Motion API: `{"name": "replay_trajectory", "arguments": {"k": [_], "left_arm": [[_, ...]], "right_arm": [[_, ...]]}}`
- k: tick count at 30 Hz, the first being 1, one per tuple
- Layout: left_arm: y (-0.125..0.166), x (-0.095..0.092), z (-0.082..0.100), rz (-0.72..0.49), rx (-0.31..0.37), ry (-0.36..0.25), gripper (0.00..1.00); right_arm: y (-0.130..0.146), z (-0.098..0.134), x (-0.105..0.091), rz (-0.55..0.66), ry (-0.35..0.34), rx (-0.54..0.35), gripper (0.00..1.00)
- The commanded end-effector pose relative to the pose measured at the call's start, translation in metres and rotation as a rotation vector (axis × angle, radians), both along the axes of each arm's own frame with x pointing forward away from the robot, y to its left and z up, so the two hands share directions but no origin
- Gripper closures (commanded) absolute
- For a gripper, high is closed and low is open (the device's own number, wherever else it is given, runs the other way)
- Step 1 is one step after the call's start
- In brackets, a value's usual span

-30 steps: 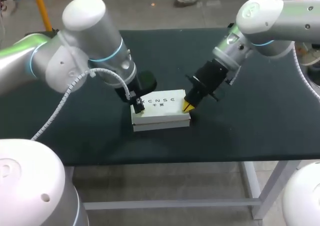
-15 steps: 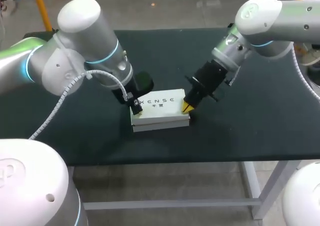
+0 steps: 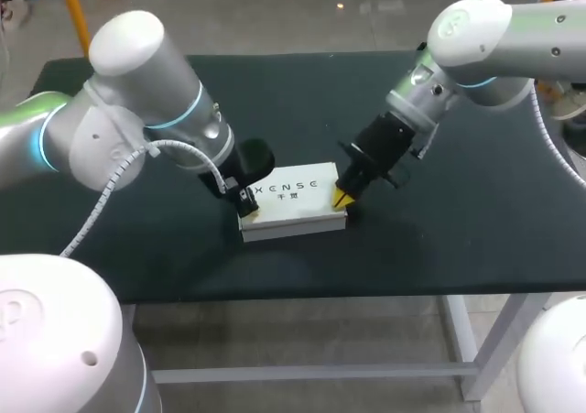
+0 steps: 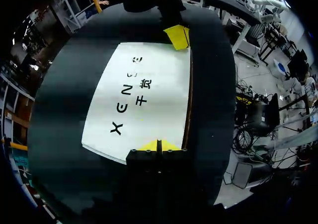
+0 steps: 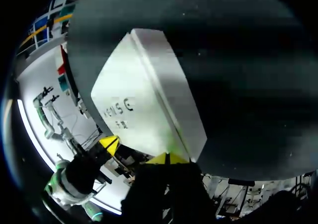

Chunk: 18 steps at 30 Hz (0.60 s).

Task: Assemble the packaging by folding the flat box into shape, placing the metal phone stand inside, and closing the box properly

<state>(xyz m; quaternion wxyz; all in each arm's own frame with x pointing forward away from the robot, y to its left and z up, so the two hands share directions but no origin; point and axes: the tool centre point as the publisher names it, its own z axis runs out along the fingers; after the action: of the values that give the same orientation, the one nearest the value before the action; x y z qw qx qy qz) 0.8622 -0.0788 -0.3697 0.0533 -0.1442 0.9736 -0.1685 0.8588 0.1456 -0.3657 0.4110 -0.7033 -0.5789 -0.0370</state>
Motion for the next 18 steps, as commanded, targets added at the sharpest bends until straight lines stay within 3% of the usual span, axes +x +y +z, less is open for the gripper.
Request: {"name": "replay_trajectory", "arguments": {"k": [1,18], "left_arm": [[0.001,0.001,-0.019,-0.004,-0.014,0.005,1.0],[-0.003,-0.005,-0.013,-0.013,-0.018,-0.005,1.0]], "right_arm": [[-0.001,-0.001,0.003,0.003,0.007,0.001,1.0],[-0.004,-0.011,-0.001,-0.004,0.022,0.015,1.0]]}}
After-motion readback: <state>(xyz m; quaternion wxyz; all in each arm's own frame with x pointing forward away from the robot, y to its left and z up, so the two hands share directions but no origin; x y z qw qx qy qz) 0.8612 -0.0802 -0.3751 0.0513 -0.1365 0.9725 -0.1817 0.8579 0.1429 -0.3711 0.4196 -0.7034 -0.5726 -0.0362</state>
